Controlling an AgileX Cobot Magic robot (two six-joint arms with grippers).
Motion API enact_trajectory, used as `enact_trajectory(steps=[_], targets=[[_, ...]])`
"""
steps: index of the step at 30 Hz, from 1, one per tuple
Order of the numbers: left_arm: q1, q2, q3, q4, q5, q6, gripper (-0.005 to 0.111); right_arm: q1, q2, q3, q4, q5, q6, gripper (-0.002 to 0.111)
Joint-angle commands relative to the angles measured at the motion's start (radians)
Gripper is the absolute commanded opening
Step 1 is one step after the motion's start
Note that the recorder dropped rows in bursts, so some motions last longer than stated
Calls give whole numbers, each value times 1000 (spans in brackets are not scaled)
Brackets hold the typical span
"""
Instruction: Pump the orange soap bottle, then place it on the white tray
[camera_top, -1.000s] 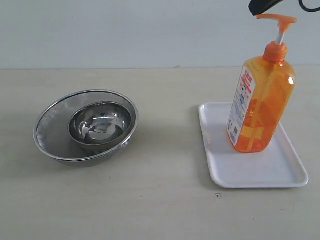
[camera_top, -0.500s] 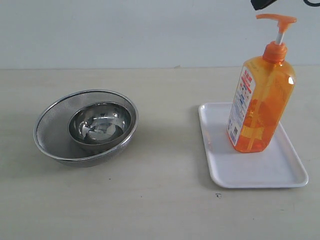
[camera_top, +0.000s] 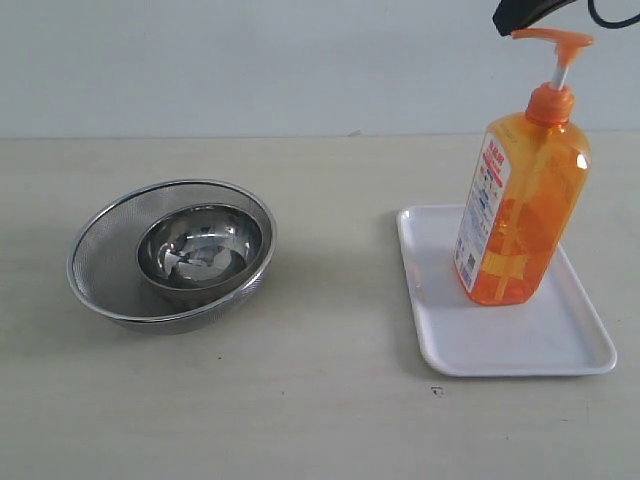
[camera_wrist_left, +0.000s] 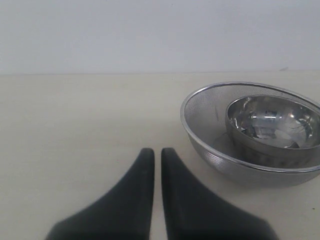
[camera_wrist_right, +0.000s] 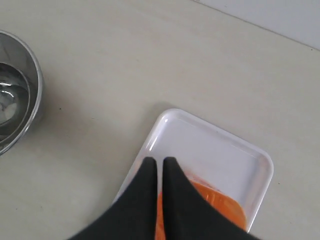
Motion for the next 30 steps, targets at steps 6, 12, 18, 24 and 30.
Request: enact_trajectory(steps=[6, 12, 18, 24, 30], targets=[[3, -3, 4, -9, -4, 3, 5, 2, -35, 91, 10, 3, -6, 0], [3, -3, 4, -9, -4, 3, 5, 2, -86, 117, 12, 3, -18, 0], [3, -3, 4, -9, -4, 3, 5, 2, -120, 117, 22, 3, -20, 0], [3, -3, 4, -9, -4, 3, 5, 2, -122, 117, 53, 3, -18, 0], [3, -3, 4, -9, -4, 3, 5, 2, -124, 129, 59, 3, -16, 0]])
